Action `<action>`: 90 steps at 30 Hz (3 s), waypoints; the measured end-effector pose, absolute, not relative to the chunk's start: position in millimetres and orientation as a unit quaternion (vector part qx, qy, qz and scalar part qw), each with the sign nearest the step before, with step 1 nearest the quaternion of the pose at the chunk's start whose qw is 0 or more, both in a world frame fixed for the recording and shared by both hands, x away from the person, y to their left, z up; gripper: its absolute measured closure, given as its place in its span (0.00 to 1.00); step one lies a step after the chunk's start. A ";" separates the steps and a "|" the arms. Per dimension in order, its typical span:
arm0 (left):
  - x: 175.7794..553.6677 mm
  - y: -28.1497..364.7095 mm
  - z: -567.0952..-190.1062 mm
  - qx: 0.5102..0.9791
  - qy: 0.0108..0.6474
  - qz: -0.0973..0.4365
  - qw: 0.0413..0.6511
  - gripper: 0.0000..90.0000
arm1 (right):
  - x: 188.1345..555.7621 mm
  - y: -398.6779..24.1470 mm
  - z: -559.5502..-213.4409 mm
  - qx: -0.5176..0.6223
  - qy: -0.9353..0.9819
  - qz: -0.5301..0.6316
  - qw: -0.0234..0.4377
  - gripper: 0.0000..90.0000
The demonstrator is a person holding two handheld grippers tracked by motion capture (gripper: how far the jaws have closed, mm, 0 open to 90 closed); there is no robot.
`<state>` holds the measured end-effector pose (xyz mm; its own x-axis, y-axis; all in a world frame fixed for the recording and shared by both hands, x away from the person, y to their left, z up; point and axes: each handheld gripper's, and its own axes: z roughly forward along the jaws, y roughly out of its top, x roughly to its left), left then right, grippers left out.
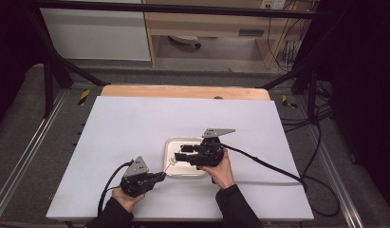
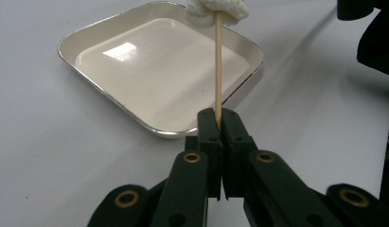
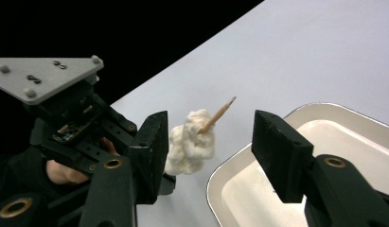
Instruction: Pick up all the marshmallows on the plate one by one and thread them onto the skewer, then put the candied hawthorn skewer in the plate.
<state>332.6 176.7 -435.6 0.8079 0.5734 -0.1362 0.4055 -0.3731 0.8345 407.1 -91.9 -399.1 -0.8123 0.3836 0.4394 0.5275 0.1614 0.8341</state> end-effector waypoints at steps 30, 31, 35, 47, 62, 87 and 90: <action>333.4 179.5 -432.8 0.823 0.317 0.094 0.462 0.98 | 392.1 -158.3 -420.5 -0.333 -0.810 -0.479 -0.070 0.01; 333.6 179.3 -432.6 0.823 0.317 0.094 0.461 0.98 | 390.9 -162.5 -422.2 -0.336 -0.809 -0.477 -0.071 0.01; 334.5 180.3 -430.4 0.822 0.321 0.092 0.461 0.98 | 387.4 -178.6 -427.8 -0.341 -0.813 -0.464 -0.085 0.01; 341.5 176.3 -419.0 0.822 0.332 0.092 0.454 0.98 | 374.7 -220.6 -443.3 -0.360 -0.820 -0.427 -0.125 0.01; 359.0 157.3 -412.9 0.833 0.337 0.083 0.430 0.98 | 366.9 -238.4 -452.0 -0.364 -0.823 -0.417 -0.129 0.00; 388.1 122.3 -428.2 0.857 0.382 0.075 0.338 0.98 | 362.0 -250.3 -457.5 -0.372 -0.817 -0.423 -0.122 0.00; 389.7 118.8 -431.2 0.862 0.386 0.074 0.318 0.97 | 362.0 -250.1 -457.9 -0.372 -0.818 -0.422 -0.121 0.00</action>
<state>389.7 118.8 -431.2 0.6903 0.7138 -0.1180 0.6193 -0.4986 0.6065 362.0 -250.1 -457.9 -0.6940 0.7105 0.1165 0.5069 0.3673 0.7799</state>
